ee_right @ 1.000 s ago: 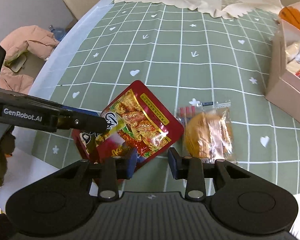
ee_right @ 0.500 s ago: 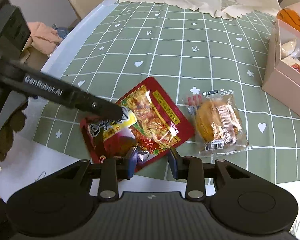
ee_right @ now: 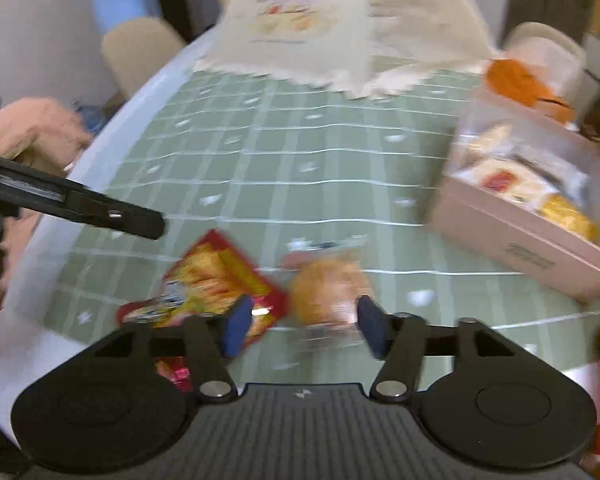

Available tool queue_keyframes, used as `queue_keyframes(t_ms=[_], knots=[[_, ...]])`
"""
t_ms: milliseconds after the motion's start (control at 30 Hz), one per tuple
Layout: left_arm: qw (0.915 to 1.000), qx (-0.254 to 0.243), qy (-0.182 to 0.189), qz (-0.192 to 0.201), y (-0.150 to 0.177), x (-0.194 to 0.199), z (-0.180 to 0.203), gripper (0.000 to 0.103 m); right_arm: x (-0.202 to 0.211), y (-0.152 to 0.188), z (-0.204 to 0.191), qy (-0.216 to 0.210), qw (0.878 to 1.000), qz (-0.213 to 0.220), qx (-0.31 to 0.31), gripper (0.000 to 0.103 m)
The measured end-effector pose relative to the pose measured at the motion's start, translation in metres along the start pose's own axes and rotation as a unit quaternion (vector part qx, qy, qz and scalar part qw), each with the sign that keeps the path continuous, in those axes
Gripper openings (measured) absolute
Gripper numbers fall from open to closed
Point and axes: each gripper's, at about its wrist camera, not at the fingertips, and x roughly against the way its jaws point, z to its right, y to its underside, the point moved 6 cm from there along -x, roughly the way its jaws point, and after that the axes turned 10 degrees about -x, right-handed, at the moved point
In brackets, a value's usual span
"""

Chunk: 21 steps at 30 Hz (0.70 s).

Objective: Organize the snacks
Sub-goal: 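Grasp the round pastry packet with the left tool while the right tool regrasps the red bag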

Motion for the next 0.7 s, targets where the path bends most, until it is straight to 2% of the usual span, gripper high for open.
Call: queue_keyframes(t_ms=[67,100,200,233,333,367,433,500,600,700], knots=[[0.9993,-0.001,0.028,-0.027,0.001,-0.020,0.015,0.033,-0.010,0.002,0.018,0.012,0.999,-0.022,-0.024,0.063],[0.9989,-0.012,0.025,-0.038,0.002,-0.031,0.022,0.033,-0.017,0.005,0.023,0.000,0.998,-0.043,-0.039,0.063],[0.9972,-0.040,-0.015,-0.061,0.001,-0.061,0.036,0.033,-0.024,0.020,0.020,-0.063,0.992,-0.084,-0.076,0.063],[0.9961,-0.048,-0.029,-0.068,0.000,-0.071,0.039,0.033,-0.022,0.024,0.015,-0.074,0.991,-0.087,-0.071,0.063],[0.9932,-0.070,-0.043,-0.083,-0.005,-0.096,0.053,0.034,-0.015,0.032,0.012,-0.042,0.996,-0.067,-0.039,0.063],[0.9923,-0.076,-0.046,-0.087,-0.008,-0.103,0.057,0.041,-0.013,0.033,0.015,-0.032,0.997,-0.062,-0.037,0.063],[0.9900,-0.089,-0.059,-0.092,-0.013,-0.114,0.063,0.045,-0.008,0.034,0.027,-0.013,0.998,-0.054,-0.043,0.063],[0.9871,-0.100,-0.079,-0.096,-0.017,-0.123,0.068,0.054,-0.007,0.035,0.044,0.005,0.997,-0.053,-0.050,0.063],[0.9812,-0.123,-0.108,-0.103,-0.024,-0.137,0.077,0.061,-0.010,0.043,0.063,0.029,0.996,-0.061,-0.061,0.064],[0.9736,-0.154,-0.128,-0.109,-0.027,-0.147,0.084,0.068,-0.011,0.044,0.062,0.039,0.997,-0.049,-0.050,0.068]])
